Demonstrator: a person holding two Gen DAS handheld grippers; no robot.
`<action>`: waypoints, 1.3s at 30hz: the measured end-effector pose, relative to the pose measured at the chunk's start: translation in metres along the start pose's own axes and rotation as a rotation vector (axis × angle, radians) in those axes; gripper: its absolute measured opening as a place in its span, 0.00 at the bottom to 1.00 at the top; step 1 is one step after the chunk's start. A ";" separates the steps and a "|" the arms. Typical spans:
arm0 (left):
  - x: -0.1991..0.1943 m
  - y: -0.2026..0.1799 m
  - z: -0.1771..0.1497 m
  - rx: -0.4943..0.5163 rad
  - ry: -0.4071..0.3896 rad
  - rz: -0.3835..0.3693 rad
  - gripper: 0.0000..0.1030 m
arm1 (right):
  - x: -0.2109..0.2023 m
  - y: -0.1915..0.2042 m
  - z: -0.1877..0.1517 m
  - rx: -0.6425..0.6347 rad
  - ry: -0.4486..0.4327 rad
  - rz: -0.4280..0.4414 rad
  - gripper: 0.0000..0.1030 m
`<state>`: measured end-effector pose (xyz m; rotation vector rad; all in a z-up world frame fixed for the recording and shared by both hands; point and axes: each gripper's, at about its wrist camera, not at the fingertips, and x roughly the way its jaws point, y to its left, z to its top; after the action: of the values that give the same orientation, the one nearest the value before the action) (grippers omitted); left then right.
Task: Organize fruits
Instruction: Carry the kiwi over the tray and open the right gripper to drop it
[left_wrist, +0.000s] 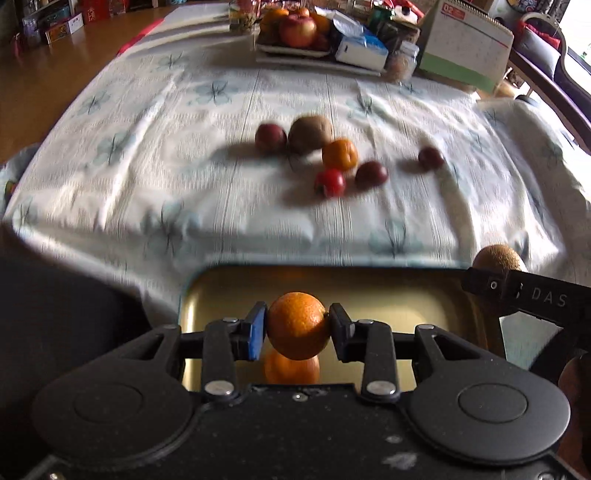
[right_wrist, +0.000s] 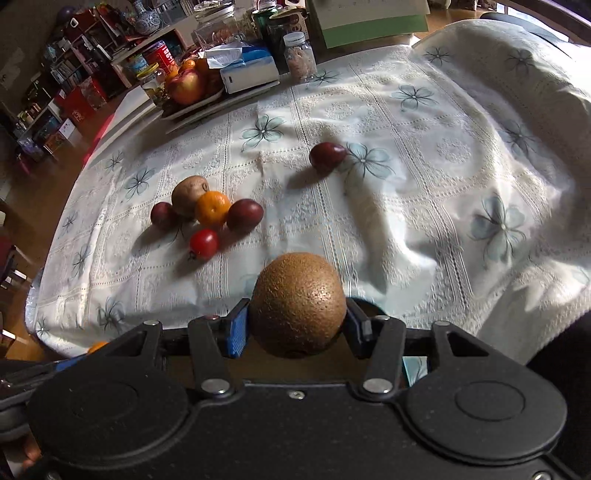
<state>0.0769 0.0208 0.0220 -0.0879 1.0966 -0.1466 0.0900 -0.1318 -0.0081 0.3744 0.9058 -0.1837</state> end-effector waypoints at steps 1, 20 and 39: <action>-0.001 0.000 -0.011 -0.004 0.010 0.005 0.35 | -0.003 -0.001 -0.010 -0.001 -0.003 -0.002 0.56; -0.016 -0.004 -0.113 0.039 -0.056 0.098 0.35 | -0.052 -0.006 -0.116 -0.083 -0.101 -0.072 0.56; -0.003 -0.007 -0.114 0.040 -0.027 0.089 0.35 | -0.053 -0.002 -0.134 -0.103 -0.085 -0.022 0.56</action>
<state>-0.0266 0.0150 -0.0260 -0.0049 1.0685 -0.0875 -0.0404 -0.0812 -0.0410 0.2592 0.8322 -0.1714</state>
